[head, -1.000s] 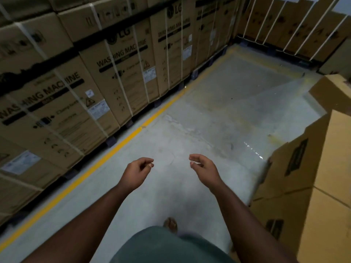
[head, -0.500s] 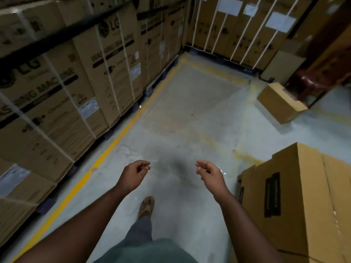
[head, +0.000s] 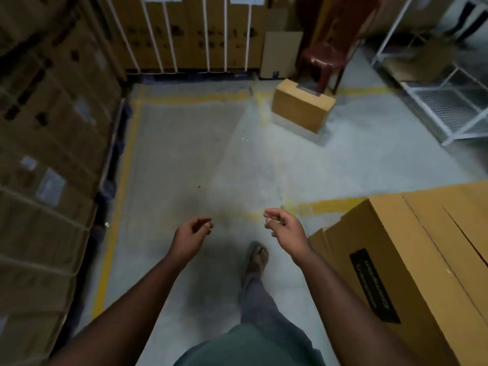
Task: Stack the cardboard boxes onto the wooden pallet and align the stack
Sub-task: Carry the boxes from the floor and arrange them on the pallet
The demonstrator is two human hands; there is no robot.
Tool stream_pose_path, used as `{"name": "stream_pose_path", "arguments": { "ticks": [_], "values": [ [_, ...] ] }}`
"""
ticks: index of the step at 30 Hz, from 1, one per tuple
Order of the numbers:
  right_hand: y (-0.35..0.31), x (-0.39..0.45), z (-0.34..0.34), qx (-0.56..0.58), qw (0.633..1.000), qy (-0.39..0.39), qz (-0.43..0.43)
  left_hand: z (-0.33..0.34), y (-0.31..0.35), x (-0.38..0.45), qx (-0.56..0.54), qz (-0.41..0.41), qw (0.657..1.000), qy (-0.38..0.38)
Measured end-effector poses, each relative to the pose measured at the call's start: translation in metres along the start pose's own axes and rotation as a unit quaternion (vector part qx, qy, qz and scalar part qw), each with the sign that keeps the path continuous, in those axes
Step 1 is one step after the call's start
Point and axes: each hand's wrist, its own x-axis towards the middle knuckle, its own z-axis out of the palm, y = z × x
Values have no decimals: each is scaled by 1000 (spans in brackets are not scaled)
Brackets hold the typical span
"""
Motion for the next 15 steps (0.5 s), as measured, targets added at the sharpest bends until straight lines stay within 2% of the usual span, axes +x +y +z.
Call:
{"name": "stream_pose_path", "arguments": {
  "ticks": [5,15],
  "values": [
    [-38,156,-41,30,999,28,22,36,65,155,-3,-12,1000,-24],
    [-180,441,-129,24,998,56,26,92,232,434,-20,12,999,-45]
  ]
}}
